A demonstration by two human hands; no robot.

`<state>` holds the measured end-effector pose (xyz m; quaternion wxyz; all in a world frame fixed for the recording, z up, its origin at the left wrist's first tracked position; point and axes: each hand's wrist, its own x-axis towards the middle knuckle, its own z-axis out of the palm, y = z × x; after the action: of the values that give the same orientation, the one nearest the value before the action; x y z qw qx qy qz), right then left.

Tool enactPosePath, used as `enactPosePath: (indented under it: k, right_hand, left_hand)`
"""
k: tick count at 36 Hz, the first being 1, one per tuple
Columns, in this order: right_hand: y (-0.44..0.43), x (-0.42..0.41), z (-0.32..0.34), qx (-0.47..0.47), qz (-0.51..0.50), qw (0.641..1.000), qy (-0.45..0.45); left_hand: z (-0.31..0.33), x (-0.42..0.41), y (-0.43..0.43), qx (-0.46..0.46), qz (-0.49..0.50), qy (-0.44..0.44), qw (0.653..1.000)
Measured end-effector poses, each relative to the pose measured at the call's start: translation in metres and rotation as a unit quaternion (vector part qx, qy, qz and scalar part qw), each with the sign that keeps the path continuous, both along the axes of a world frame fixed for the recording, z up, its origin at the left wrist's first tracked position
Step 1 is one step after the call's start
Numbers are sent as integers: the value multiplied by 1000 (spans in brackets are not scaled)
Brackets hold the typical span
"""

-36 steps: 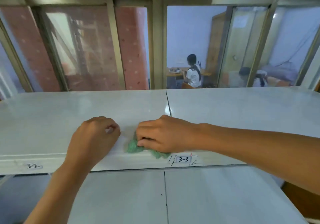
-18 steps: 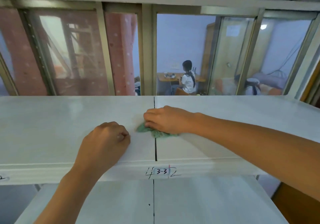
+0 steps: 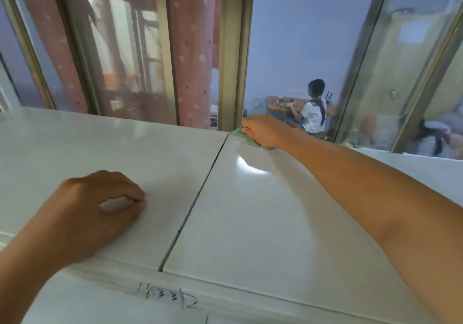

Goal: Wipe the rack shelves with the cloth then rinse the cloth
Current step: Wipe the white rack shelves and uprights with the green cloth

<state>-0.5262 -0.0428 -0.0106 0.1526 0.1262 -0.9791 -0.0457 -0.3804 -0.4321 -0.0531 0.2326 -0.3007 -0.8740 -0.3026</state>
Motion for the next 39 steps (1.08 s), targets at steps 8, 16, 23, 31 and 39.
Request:
enactPosePath:
  k: [8, 16, 23, 31, 39]
  right_hand:
    - [-6, 69, 2, -7, 78, 997, -21]
    - [-23, 228, -9, 0, 243, 970, 20]
    - [-22, 315, -11, -3, 259, 966, 18]
    - [-18, 335, -16, 49, 214, 974, 57]
    - [15, 290, -1, 176, 136, 973, 65]
  left_hand:
    - [9, 29, 51, -33, 45, -2, 998]
    - [14, 61, 123, -70, 22, -10, 997]
    - [11, 84, 166, -85, 16, -15, 996]
    - [-1, 100, 190, -88, 13, -15, 996]
    - [4, 112, 188, -93, 19, -21, 995]
